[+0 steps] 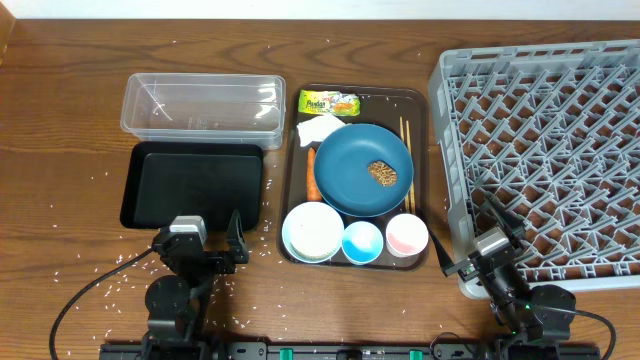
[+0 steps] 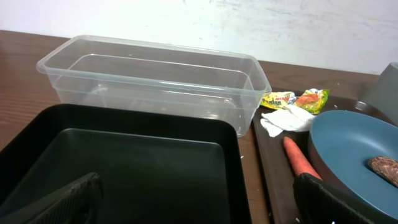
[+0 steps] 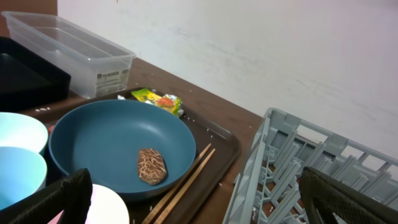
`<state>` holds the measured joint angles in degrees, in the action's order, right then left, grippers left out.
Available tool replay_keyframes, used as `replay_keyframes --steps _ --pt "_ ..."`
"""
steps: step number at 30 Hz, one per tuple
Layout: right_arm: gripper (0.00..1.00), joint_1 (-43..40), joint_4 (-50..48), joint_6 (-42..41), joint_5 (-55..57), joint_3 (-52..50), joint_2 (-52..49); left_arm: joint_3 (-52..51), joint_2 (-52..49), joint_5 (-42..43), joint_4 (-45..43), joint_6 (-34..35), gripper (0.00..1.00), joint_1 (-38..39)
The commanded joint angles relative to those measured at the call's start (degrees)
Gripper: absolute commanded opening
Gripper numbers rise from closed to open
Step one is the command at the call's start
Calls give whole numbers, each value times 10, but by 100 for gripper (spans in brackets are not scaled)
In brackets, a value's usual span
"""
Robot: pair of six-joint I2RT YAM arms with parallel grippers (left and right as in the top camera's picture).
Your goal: Sort waste into correct bins and load items into the dishwasher rack
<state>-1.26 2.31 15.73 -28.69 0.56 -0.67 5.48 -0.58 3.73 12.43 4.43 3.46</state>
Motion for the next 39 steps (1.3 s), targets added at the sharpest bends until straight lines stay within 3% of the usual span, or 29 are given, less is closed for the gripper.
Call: replay_keyframes --steps 1,27,31,35,39 --pt "99 2 0 6 -2 -2 3 -16 3 2 1 -3 98 -1" --pt "99 2 -9 6 2 -2 3 -16 3 4 1 7 98 -1" --pt "99 2 -51 6 -8 -2 3 -16 3 35 -1 8 98 -1" --pt "99 2 -108 -80 -12 3 3 2 2 101 -34 10 98 -1" --pt "99 2 -96 -179 0 35 0 57 -23 107 -53 40 98 -1"
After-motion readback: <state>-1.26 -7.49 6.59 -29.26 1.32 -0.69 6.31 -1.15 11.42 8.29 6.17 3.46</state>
